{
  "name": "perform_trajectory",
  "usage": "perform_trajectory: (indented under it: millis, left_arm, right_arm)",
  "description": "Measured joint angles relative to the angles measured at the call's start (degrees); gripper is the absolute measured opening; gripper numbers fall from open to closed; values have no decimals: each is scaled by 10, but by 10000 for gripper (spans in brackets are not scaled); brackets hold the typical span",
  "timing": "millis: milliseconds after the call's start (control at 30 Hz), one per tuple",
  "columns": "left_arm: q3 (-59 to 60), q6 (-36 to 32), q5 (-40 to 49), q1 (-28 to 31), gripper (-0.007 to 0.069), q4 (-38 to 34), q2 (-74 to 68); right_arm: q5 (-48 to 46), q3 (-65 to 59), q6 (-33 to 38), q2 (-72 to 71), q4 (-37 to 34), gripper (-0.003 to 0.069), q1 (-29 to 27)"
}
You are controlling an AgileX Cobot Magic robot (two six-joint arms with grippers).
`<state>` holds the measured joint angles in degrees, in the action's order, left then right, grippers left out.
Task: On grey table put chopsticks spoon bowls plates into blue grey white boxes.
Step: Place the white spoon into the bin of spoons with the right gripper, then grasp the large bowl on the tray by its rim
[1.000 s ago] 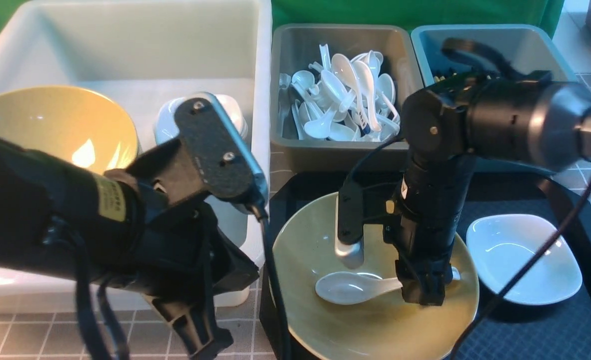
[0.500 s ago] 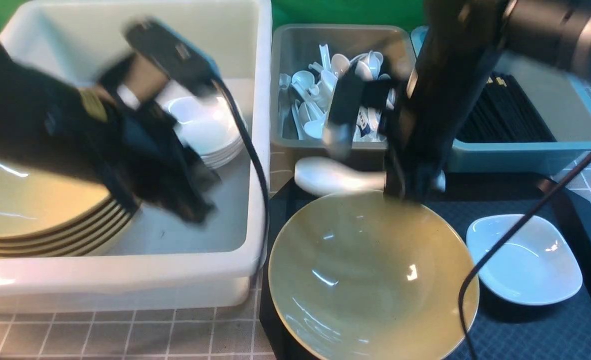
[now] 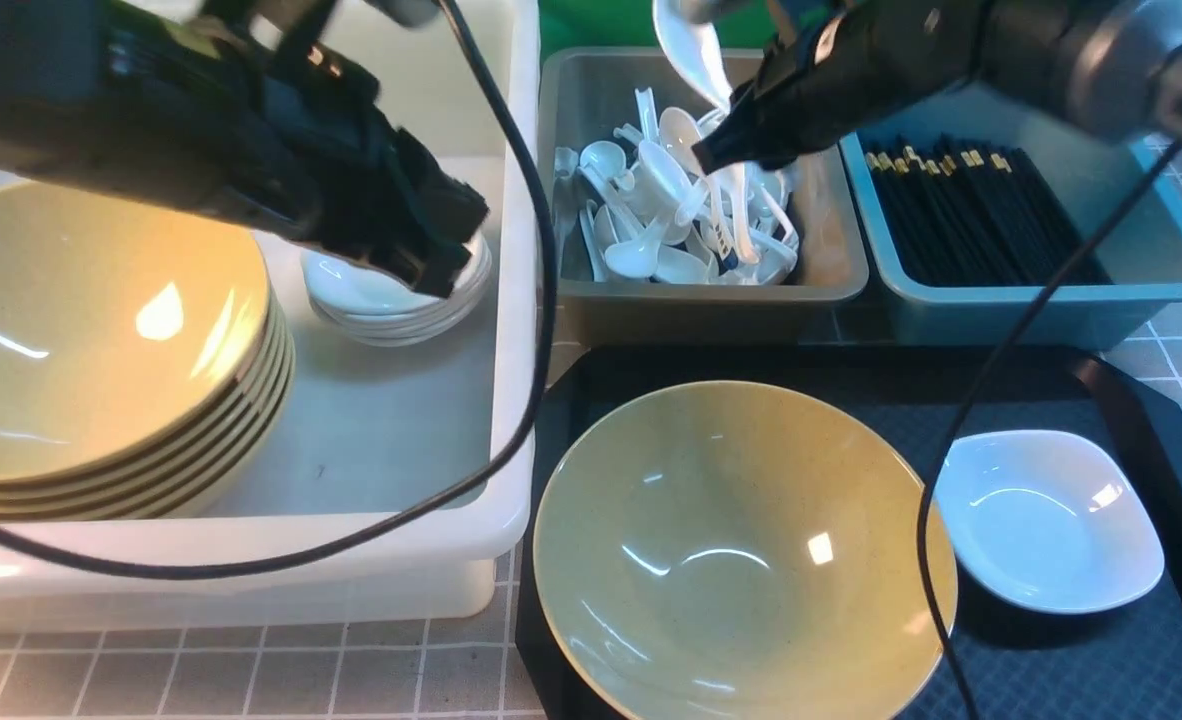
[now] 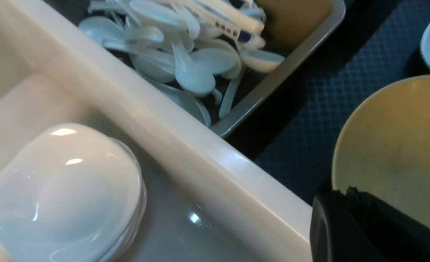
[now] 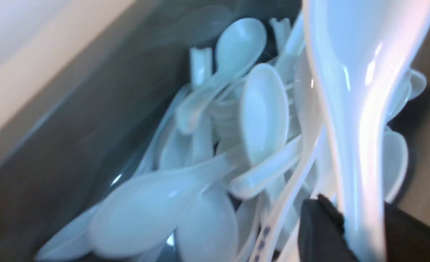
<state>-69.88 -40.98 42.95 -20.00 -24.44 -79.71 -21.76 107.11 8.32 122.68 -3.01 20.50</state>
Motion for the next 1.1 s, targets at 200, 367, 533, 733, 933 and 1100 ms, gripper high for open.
perform_trajectory:
  millis: [200, 367, 533, 733, 933, 1100]
  left_arm:
    - [-6, 0, 4, 0, -8, -1, -40]
    - [-96, 14, 96, -10, 24, 1, -79]
    - [-189, 18, 157, -69, 156, 37, -133]
    - [-237, 70, 169, -135, 402, 122, -208]
    - [-241, 119, 173, -150, 547, 162, -282]
    - [-243, 122, 144, -150, 553, 166, -321]
  right_arm:
    - [-26, 12, -21, 12, -2, 479, -1]
    - [-239, 99, 17, -31, -3, 575, -1]
    - [-449, 170, 79, -109, -3, 544, -1]
    - [-451, 108, 75, -229, -7, 459, -1]
    - [-451, -69, 73, -379, -24, 356, -1]
    - [-451, -175, 69, -459, -25, 292, -1]
